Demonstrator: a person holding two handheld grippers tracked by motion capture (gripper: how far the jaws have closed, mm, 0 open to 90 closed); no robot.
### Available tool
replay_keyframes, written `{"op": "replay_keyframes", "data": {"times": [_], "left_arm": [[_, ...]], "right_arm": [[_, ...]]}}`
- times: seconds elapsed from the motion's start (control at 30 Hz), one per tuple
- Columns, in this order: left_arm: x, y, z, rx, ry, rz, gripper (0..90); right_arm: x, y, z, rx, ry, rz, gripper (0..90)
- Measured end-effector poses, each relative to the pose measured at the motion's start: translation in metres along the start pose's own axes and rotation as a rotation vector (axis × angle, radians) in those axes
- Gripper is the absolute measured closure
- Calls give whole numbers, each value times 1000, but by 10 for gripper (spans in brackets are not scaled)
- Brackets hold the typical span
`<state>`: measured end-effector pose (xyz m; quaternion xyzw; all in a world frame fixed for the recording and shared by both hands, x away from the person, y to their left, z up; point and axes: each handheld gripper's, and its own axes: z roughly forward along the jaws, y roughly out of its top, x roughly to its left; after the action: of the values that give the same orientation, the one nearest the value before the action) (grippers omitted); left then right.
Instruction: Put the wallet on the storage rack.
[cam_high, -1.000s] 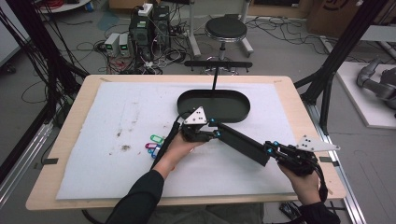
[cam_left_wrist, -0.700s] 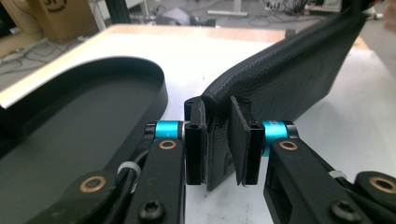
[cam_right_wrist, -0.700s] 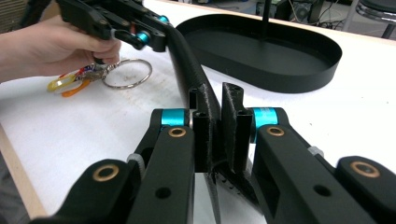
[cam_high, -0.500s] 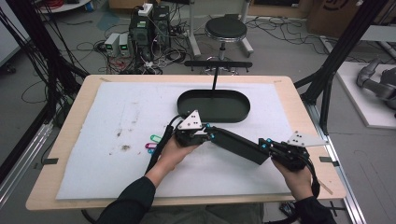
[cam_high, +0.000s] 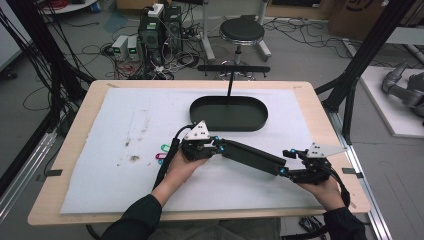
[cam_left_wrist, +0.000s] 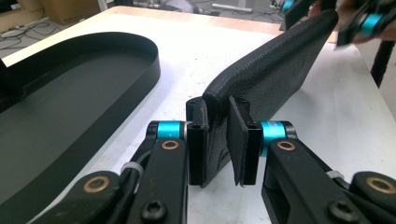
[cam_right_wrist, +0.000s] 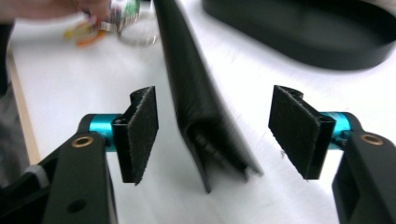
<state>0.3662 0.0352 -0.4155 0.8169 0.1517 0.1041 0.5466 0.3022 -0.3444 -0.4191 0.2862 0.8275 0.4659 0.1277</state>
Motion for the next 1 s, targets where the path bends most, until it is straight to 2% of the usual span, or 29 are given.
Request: {"op": "replay_keyframes", "data": {"times": [0.1, 0.27, 0.3, 0.37, 0.47, 0.57, 0.6, 0.67, 0.7, 0.77, 0.9, 1.0], "left_arm": [[-2, 0, -3, 13, -11, -14, 780], [-11, -4, -15, 15, -22, -25, 784], [-13, -6, -18, 11, -23, -27, 784], [-16, -9, -24, 7, -18, -17, 784], [-20, -13, -33, -1, 9, 22, 764], [-20, -14, -43, -6, 11, 63, 704], [-20, -14, -46, -14, 13, 75, 651], [-20, -14, -54, -24, 11, 66, 514], [-20, -14, -58, -37, 2, 66, 486], [-21, -14, -64, -60, -16, 72, 445], [-26, -12, -73, -109, -72, 84, 429], [-30, -8, -76, -110, -104, 107, 435]], "right_arm": [[0, 0, 14, 48, 0, -13, 402], [-2, 3, 23, 46, 32, -21, 509], [-3, 3, 23, 47, 47, -21, 531], [-4, 4, 24, 43, 84, -40, 637], [-2, 7, 24, 38, 152, -86, 741], [3, 13, 24, 23, 210, -132, 758], [5, 14, 24, 19, 226, -146, 759], [7, 17, 23, 8, 259, -155, 760], [7, 18, 23, 1, 275, -152, 760], [9, 22, 23, -20, 299, -153, 760], [14, 32, 23, -55, 340, -159, 760], [19, 40, 26, -65, 377, -173, 760]]}}
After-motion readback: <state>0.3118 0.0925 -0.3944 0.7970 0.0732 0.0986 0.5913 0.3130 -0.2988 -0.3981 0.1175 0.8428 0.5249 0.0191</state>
